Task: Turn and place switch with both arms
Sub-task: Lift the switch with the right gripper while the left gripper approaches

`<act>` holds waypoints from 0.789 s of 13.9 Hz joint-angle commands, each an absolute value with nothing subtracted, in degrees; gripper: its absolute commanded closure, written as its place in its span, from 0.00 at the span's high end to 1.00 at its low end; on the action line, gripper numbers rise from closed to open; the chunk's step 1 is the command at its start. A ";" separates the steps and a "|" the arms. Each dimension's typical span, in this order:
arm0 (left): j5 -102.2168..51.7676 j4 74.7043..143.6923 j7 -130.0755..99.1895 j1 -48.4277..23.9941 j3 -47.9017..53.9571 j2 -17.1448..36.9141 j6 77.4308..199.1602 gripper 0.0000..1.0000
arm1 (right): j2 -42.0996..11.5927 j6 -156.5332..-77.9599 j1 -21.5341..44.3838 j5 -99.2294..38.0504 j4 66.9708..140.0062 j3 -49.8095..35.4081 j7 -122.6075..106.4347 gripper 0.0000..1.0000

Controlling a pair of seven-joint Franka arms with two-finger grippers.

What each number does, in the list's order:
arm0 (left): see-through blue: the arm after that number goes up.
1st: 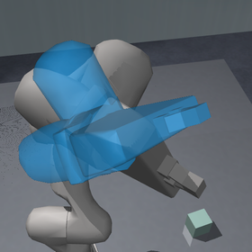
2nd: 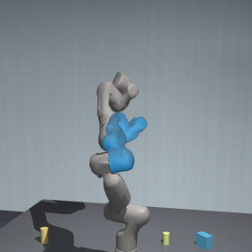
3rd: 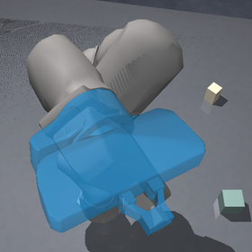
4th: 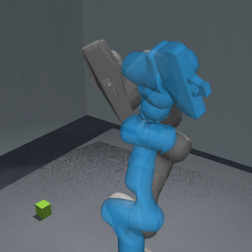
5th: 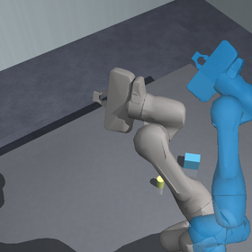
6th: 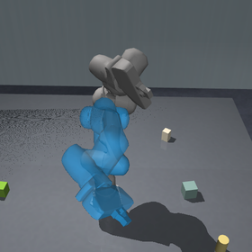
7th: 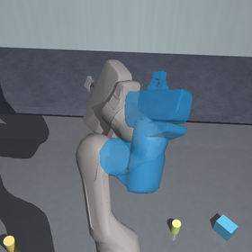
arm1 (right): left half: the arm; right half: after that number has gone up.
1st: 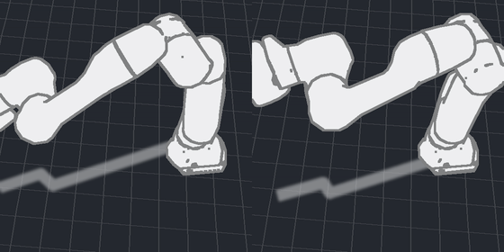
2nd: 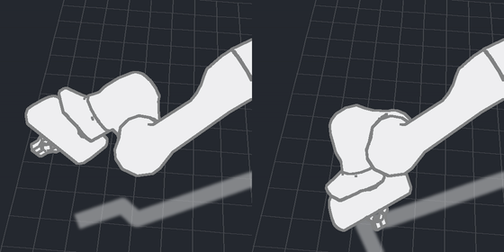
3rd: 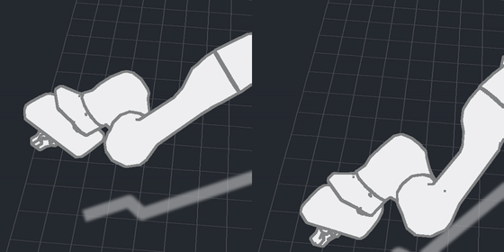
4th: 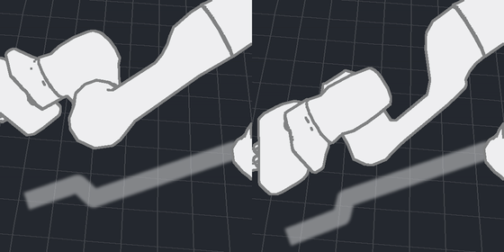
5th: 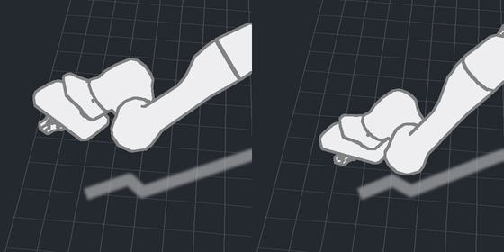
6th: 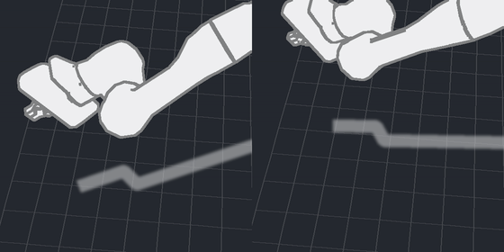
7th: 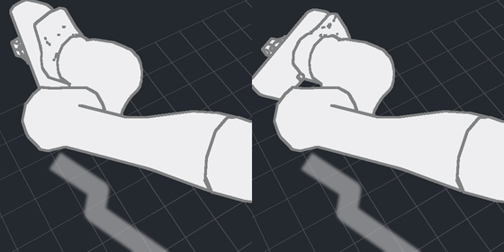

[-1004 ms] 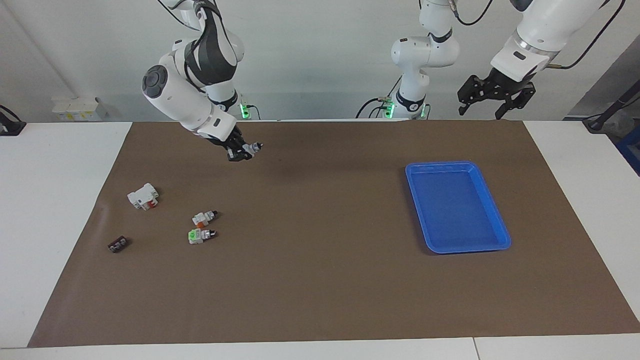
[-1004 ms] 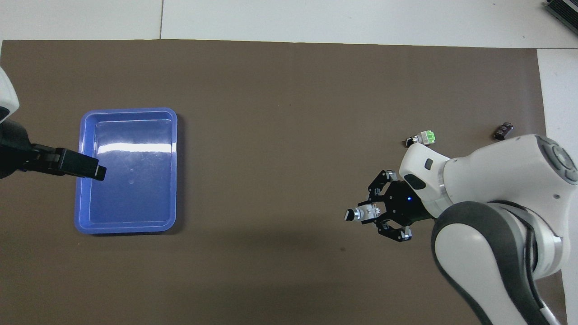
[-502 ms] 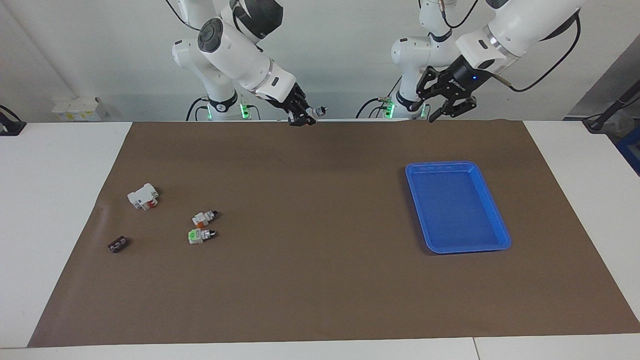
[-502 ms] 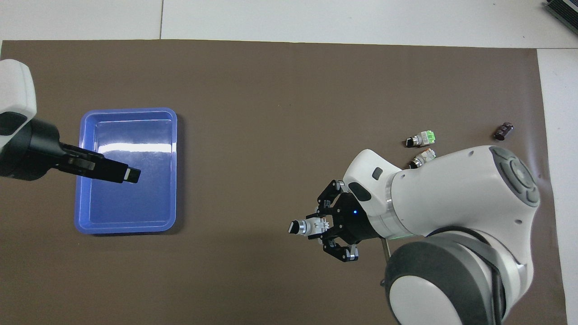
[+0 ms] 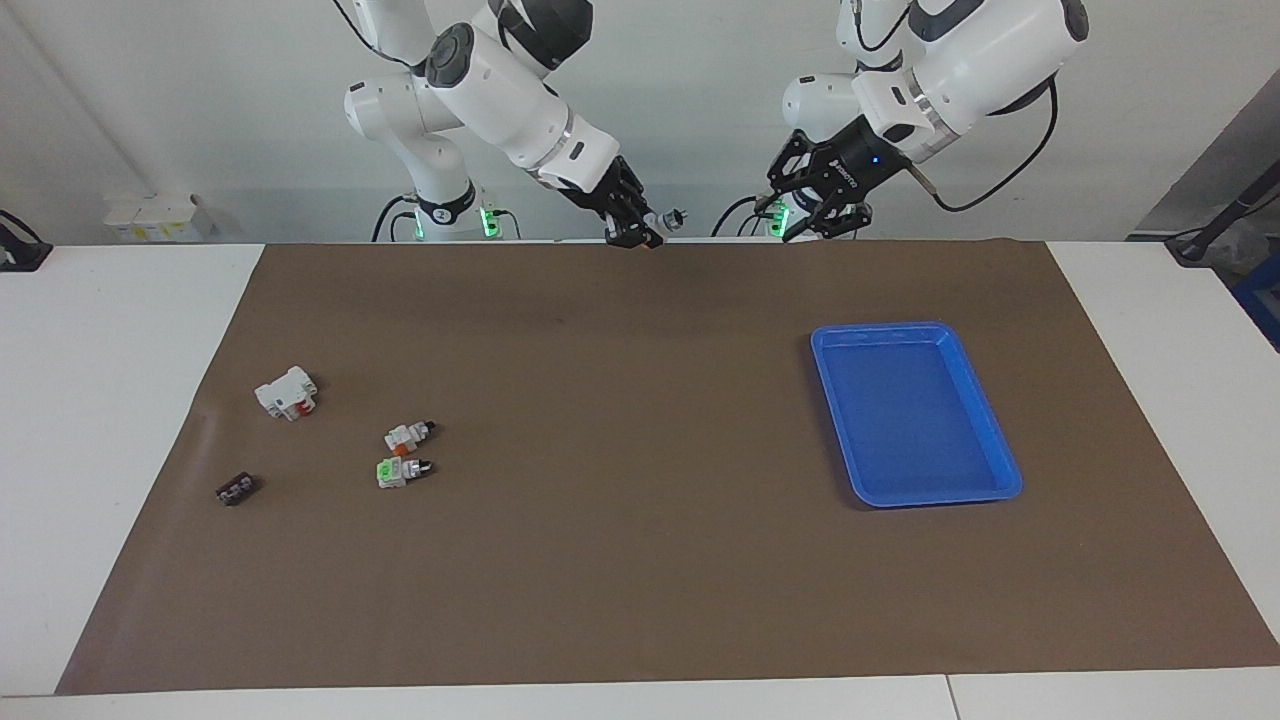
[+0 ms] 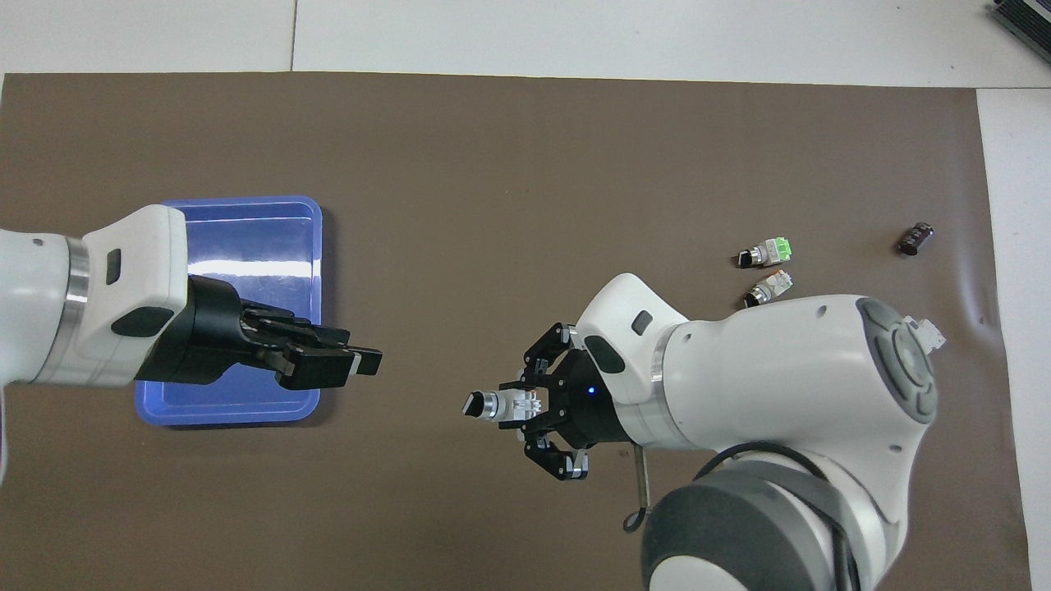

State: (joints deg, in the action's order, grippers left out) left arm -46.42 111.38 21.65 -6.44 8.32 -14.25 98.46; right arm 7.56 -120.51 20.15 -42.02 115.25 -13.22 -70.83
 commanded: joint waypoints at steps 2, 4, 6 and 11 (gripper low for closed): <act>-50.89 118.73 26.01 -8.96 7.65 -18.89 101.34 0.45 | 6.86 -123.30 20.13 -43.15 114.43 -13.45 -69.87 0.00; -51.06 119.70 26.98 -9.66 7.65 -19.51 101.42 0.38 | 6.59 -123.49 20.56 -43.15 114.43 -13.62 -69.61 0.00; -52.81 121.19 29.08 -9.67 7.65 -20.48 101.60 0.36 | 6.59 -123.49 20.65 -43.15 114.43 -13.62 -69.52 0.00; -53.09 124.44 29.97 -10.99 8.52 -22.14 105.99 0.28 | 6.59 -124.80 20.83 -43.15 114.52 -13.62 -69.52 0.00</act>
